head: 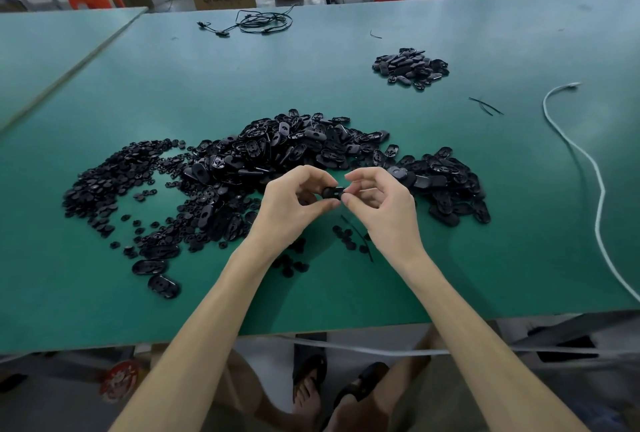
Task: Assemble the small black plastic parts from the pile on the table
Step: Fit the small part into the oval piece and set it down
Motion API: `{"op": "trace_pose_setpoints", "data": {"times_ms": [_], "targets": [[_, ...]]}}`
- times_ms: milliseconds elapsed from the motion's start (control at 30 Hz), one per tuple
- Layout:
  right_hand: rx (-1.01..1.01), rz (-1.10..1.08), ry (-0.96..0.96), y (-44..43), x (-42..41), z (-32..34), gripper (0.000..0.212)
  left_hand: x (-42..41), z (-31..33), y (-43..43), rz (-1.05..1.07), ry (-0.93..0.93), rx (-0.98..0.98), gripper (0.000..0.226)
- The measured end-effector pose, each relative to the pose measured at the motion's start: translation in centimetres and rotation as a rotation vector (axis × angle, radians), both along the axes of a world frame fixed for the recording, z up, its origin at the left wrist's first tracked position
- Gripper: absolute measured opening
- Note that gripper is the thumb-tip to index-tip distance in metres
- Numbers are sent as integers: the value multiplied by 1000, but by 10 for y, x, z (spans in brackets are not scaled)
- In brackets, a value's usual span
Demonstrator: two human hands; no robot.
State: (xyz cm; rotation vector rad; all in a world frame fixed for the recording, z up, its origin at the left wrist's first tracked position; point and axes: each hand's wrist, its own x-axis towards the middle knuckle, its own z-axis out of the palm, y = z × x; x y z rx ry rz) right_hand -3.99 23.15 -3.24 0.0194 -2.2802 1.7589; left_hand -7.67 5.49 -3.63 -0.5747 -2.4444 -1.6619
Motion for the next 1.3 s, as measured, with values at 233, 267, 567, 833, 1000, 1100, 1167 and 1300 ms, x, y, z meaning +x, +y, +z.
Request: {"op": "trace_pose_setpoints", "data": {"times_ms": [233,267,567,833,1000,1100,1167,1300], "targets": [[46,-7,30,-1,0,-1,20,1,0,1,-25,-21,0,28],[51,-9,30,-1,0,-1,19,1,0,1,-27,-20,1,28],[10,10,-1,0,-1,-2,20,3,0,1,-37,10,-5,27],[15,25,-26,1,-2,-2,16,3,-1,0,-48,-15,11,25],[0,21,-22,1,-2,-1,14,3,1,0,-41,-70,46,27],[-44,18,-11,2,-2,0,15,3,2,0,-37,-84,65,29],[-48,27,-12,2,-2,0,15,3,2,0,-33,-75,65,29],[-14,20,-20,2,-4,-3,14,2,1,0,-35,-68,54,30]]}}
